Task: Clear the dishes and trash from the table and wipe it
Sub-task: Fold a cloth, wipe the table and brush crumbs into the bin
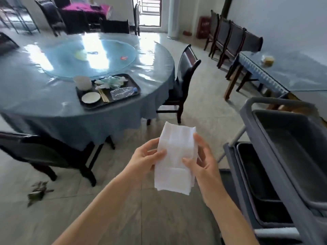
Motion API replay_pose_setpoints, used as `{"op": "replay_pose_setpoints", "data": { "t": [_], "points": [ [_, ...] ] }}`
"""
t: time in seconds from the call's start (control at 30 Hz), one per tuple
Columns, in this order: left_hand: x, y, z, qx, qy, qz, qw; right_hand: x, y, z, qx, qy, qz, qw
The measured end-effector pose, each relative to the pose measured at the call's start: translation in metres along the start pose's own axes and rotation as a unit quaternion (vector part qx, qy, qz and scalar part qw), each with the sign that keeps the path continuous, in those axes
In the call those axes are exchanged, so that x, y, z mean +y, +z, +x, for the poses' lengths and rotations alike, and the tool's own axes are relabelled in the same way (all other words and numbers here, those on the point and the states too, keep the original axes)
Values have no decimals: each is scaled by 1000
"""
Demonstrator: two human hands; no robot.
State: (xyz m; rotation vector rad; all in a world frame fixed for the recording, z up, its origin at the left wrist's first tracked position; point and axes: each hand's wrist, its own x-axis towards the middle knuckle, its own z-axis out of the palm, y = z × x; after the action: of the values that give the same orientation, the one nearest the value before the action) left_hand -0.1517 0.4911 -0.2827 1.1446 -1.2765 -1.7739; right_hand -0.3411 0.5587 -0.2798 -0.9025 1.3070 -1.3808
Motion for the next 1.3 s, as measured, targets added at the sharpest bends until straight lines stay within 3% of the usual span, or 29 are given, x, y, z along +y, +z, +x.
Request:
{"op": "replay_pose_setpoints", "data": {
  "t": [0.4, 0.7, 1.13, 1.3],
  "points": [
    [23, -225, -109, 229, 94, -78, 966, 7, 255, 9, -210, -8, -7, 978],
    [9, -363, -155, 373, 99, -133, 913, 38, 418, 33, -320, 83, -21, 944],
    [42, -599, -148, 489, 97, -178, 848, 78, 679, 126, -455, 132, -32, 880],
    [44, -673, -158, 505, 80, -173, 842, 95, 764, 144, -507, 162, -22, 846]
  ]
}}
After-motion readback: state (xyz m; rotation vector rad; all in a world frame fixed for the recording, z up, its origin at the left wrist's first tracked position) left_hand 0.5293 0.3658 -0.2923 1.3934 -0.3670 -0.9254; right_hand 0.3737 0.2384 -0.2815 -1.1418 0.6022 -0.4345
